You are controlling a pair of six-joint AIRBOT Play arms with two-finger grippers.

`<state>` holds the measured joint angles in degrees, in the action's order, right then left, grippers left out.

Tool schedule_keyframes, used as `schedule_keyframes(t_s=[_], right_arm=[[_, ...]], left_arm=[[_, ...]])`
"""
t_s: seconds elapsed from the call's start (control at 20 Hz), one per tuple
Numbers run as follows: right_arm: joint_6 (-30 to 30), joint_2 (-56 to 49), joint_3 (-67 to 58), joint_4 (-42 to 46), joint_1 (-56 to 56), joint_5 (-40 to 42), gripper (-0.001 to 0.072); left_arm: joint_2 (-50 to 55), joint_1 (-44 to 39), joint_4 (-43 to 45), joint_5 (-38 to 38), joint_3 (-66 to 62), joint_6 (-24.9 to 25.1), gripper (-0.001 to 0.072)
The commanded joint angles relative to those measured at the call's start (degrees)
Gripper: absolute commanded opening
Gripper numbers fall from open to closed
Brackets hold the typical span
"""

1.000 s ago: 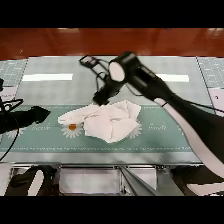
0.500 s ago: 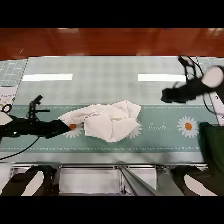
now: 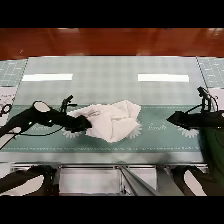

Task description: Fold the shirts.

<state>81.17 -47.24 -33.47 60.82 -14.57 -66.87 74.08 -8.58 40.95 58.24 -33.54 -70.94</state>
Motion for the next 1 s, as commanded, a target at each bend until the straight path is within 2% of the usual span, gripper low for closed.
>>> schedule_keyframes(t_s=[0.0, 0.05, 0.1, 0.15, 0.3, 0.5, 0.7, 0.95], right_arm=[[-0.85, 0.22, 0.98, -2.95, -0.92, 2.01, 0.0405], [-0.87, -0.85, 0.98, -4.59, -0.9, 2.58, 0.0405], [-1.14, -2.49, 0.98, -6.4, -0.9, 2.97, 0.0405], [-1.84, -4.42, 0.98, -8.0, -0.83, 3.74, 0.0405], [-3.1, -11.65, 0.96, -13.14, 1.29, 7.45, 0.0405], [-5.01, -23.8, -2.32, -17.9, 10.43, 13.09, 0.0405], [-5.66, -34.93, -10.64, -20.06, 16.96, 13.25, 0.0405], [-5.57, -43.87, -20.52, -20.37, 22.01, 10.43, 0.0393]], left_arm=[[6.03, -4.2, 0.57, -4.02, -4.35, -0.2, 0.0506], [5.99, -4.35, 0.57, -2.51, -5.42, -0.13, 0.0406], [5.79, -4.35, 0.59, -0.76, -6.43, 1.03, 0.0071], [5.6, -4.15, 0.61, 0.72, -7.23, 2.51, 0.0018], [4.98, -2.78, 0.63, 4.52, -8.76, 3.23, 0.0018], [-0.15, -0.07, 2.01, 6.69, -8.83, 3.82, 0.0017], [-5.7, 2.62, 2.1, 8.31, -8.83, 3.8, 0.0017], [-6.4, 2.71, 2.08, 8.24, -8.83, 3.65, 0.0018]])
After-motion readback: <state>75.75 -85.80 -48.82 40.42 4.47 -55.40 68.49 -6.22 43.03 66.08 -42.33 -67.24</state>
